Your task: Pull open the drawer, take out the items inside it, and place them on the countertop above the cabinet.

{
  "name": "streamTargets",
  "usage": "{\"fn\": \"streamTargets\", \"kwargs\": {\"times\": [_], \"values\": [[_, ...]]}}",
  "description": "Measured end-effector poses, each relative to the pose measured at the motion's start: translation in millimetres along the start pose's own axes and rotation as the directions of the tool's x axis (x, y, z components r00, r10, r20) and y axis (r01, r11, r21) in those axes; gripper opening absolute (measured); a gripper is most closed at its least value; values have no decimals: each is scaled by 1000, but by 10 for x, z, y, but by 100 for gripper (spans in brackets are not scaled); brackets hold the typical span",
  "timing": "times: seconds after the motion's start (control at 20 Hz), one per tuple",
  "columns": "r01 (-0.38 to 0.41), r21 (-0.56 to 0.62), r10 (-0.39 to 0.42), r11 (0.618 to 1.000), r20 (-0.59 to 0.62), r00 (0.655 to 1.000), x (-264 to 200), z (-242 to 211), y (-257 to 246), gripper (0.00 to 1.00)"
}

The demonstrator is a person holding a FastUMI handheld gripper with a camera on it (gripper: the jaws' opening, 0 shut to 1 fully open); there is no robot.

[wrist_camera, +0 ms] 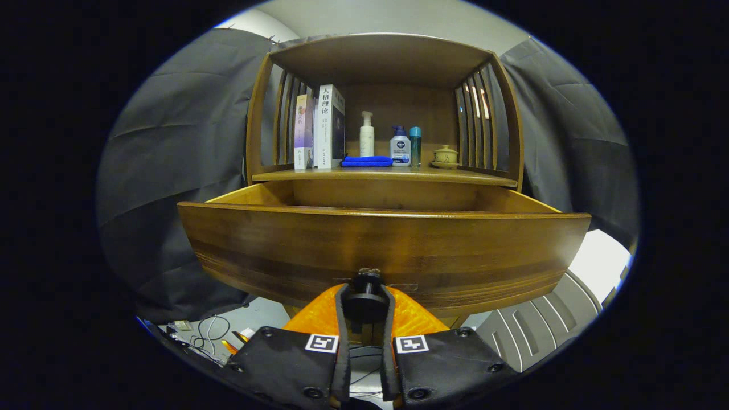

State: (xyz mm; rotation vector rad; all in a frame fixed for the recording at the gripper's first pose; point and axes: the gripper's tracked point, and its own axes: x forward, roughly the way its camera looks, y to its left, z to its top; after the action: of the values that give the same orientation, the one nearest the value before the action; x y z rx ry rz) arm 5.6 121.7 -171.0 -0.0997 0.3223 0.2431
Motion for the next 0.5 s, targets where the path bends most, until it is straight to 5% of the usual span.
{"fn": "streamTargets", "kwargs": {"times": [0.15, 0.45, 0.5], "values": [[3, -4, -3, 1000, 53, 999, -42, 112, -22, 48], [-7, -62, 26, 998, 313, 949, -306, 1018, -54, 99], [-12, -56, 30, 998, 339, 940, -334, 1174, -58, 99]]}}
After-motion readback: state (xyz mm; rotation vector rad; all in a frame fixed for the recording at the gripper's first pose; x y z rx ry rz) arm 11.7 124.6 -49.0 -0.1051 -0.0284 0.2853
